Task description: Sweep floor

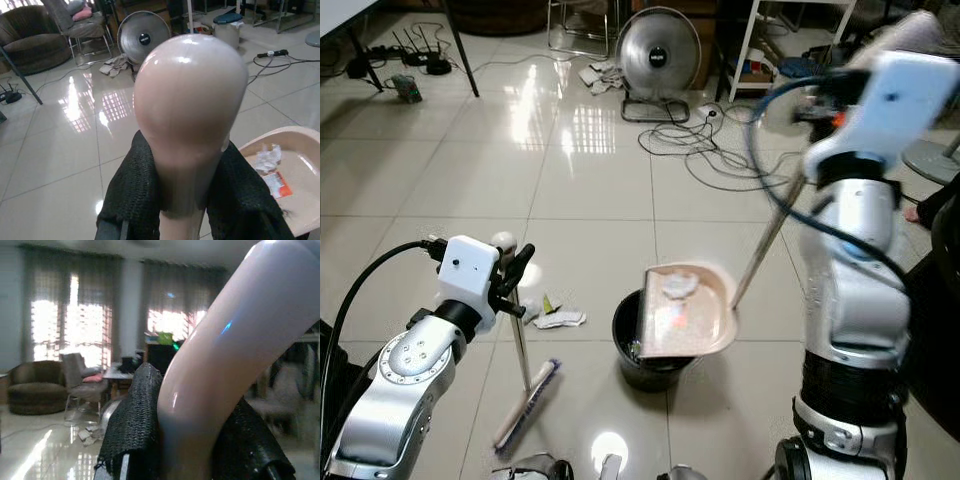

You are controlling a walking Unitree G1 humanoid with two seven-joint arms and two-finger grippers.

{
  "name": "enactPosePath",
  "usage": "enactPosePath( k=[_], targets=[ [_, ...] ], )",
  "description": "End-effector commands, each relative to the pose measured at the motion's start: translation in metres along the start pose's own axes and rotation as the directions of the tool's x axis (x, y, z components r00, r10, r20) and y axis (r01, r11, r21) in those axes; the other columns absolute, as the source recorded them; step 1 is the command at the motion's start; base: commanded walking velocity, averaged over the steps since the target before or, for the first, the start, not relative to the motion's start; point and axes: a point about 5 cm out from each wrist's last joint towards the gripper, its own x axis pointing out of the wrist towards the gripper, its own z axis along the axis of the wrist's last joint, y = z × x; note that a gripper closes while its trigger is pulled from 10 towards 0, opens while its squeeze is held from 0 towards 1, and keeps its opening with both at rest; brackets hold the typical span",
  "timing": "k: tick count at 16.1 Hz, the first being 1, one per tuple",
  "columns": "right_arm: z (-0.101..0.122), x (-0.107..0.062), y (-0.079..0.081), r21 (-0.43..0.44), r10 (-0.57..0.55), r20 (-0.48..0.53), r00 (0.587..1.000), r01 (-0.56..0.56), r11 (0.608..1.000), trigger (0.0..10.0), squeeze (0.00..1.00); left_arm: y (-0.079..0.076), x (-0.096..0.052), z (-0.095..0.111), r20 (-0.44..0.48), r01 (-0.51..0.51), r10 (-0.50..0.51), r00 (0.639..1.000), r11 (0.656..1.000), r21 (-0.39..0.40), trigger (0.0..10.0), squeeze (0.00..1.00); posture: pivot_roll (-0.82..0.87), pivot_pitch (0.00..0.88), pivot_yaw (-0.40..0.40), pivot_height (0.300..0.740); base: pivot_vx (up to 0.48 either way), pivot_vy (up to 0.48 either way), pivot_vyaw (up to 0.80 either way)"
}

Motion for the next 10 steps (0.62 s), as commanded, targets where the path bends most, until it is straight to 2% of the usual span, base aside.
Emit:
enactPosePath(
  k=[1, 6, 8, 10],
  targets=[
    [0.009, 0.001, 0.01, -0.042, 0.062, 0.092, 0.994, -0.058, 0.997, 10.0, 0.0, 0.002, 0.0, 0.004, 0.025, -0.022, 0.022, 0.999, 1.0, 0.017, 10.0, 0.0, 0.08, 0.104, -0.042, 0.74, 0.0, 0.0, 0.0],
    [0.006, -0.002, 0.037, -0.084, 0.175, 0.168, 0.97, -0.163, 0.983, 10.0, 0.0, 0.002, -0.001, 0.003, 0.024, -0.027, 0.027, 0.999, 0.999, 0.023, 10.0, 0.0, 0.08, 0.111, -0.038, 0.74, 0.0, 0.0, 0.0],
    [-0.002, -0.003, 0.053, -0.084, 0.231, 0.157, 0.96, -0.22, 0.972, 10.0, 0.0, 0.003, -0.001, 0.004, 0.021, -0.031, 0.031, 0.999, 0.999, 0.031, 10.0, 0.0, 0.09, 0.118, -0.044, 0.74, 0.0, 0.0, 0.0],
    [-0.005, -0.006, 0.063, -0.129, 0.294, 0.158, 0.943, -0.275, 0.953, 10.0, 0.0, 0.004, -0.002, 0.003, 0.015, -0.038, 0.038, 0.999, 0.999, 0.035, 10.0, 0.0, 0.1, 0.122, -0.054, 0.74, 0.0, 0.0, 0.0]
  ],
)
